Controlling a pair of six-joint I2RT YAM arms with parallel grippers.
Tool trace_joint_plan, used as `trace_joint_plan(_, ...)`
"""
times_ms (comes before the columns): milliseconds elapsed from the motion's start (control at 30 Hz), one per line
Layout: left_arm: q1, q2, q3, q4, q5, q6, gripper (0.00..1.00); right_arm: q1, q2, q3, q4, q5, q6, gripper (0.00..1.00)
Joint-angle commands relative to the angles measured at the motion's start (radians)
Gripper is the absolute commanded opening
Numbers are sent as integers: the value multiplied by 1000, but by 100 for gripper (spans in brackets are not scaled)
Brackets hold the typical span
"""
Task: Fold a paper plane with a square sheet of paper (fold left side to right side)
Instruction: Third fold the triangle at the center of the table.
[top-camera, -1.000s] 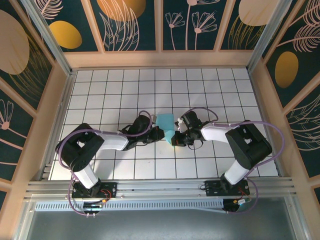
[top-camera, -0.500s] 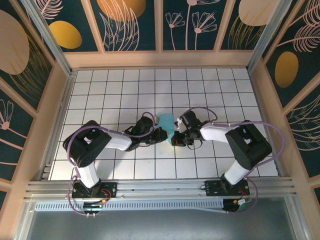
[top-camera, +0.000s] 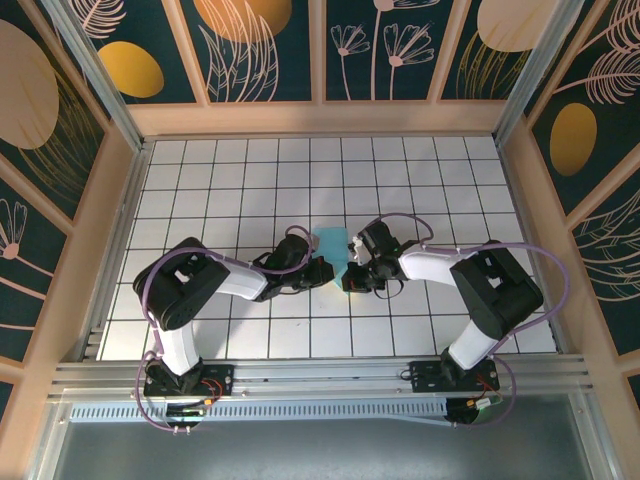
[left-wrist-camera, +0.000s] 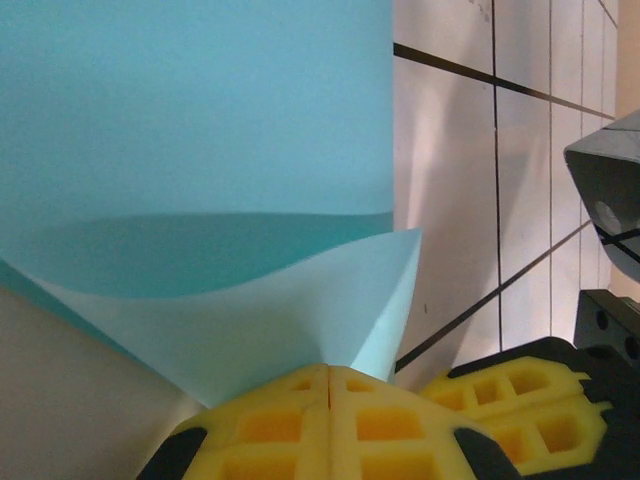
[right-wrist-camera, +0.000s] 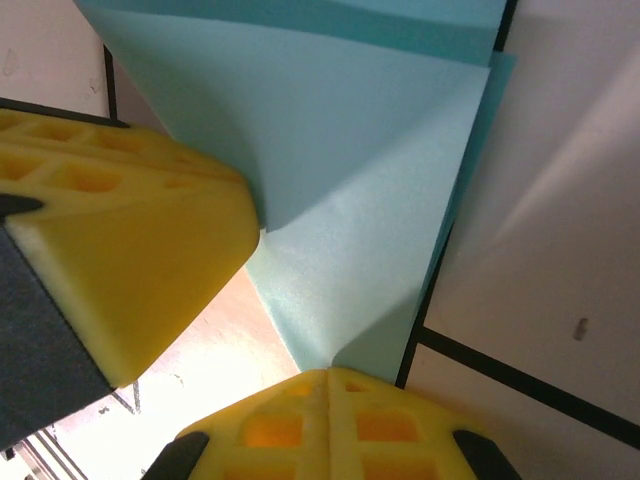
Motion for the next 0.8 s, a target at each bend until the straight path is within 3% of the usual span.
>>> trace_joint_plan(0,-1,23,28,-68,-53,19,0,-3,67,-24,-113,183,-8,0)
trace_joint_plan(300,50,25,19,-96,-61,24,0,0,74,-16,-133,199,-14,0)
trace_joint_plan(767,208,20,15,-144,-85,107,0,7,74,-20,-134,197,-10,0)
